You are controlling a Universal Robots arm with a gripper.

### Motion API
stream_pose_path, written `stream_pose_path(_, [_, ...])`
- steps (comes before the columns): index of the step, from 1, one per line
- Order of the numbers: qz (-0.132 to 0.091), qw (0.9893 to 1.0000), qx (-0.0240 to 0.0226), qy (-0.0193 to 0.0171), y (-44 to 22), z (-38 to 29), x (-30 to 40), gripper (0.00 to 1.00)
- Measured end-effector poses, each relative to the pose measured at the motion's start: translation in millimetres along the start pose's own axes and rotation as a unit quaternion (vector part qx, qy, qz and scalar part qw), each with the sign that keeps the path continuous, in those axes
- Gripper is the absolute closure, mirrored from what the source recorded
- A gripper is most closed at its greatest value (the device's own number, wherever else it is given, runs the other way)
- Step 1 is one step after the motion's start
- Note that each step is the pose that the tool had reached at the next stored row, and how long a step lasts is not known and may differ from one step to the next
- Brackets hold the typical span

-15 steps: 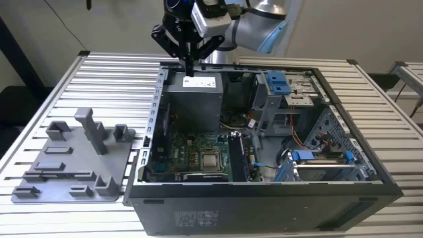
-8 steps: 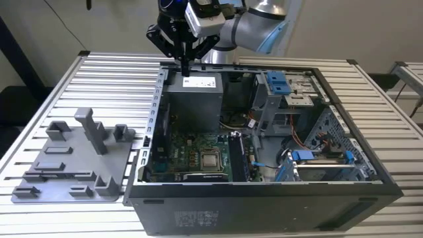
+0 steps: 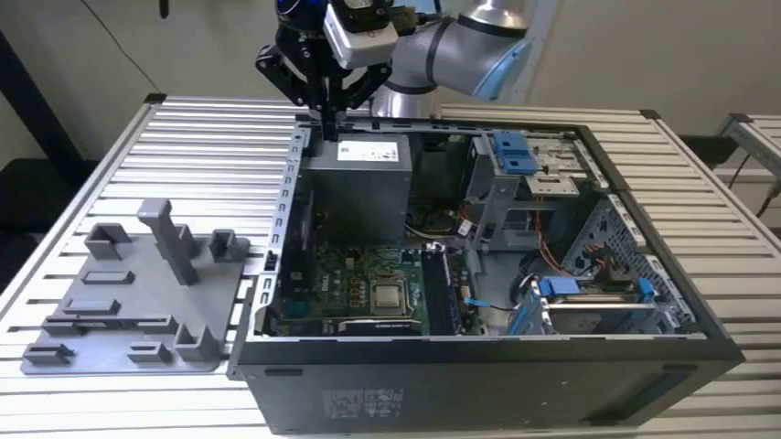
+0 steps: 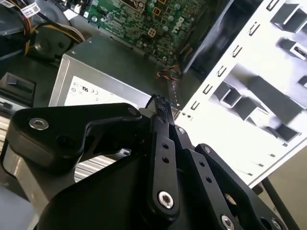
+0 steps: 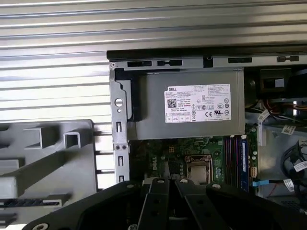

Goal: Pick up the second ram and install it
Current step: 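Reach for the second ram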

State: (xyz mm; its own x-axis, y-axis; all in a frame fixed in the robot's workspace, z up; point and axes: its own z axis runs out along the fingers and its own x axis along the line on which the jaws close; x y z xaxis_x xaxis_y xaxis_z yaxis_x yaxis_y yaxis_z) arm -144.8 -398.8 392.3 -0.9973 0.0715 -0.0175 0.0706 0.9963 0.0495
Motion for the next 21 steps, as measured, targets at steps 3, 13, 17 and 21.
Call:
stream_pose_path(3, [0.0, 1.0, 0.0, 0.0, -0.4, 0.2, 5.6, 0.89])
stream_pose_path(13, [0.0, 1.0, 0.0, 0.0, -1.9, 0.1, 27.0, 0.89])
stream_pose_path(17, [0.0, 1.0, 0.0, 0.0, -2.8, 0.0, 38.1, 0.89])
stream_pose_path(21, [0.0, 1.0, -0.0002, 0.0, -4.1, 0.0, 49.6, 0.89])
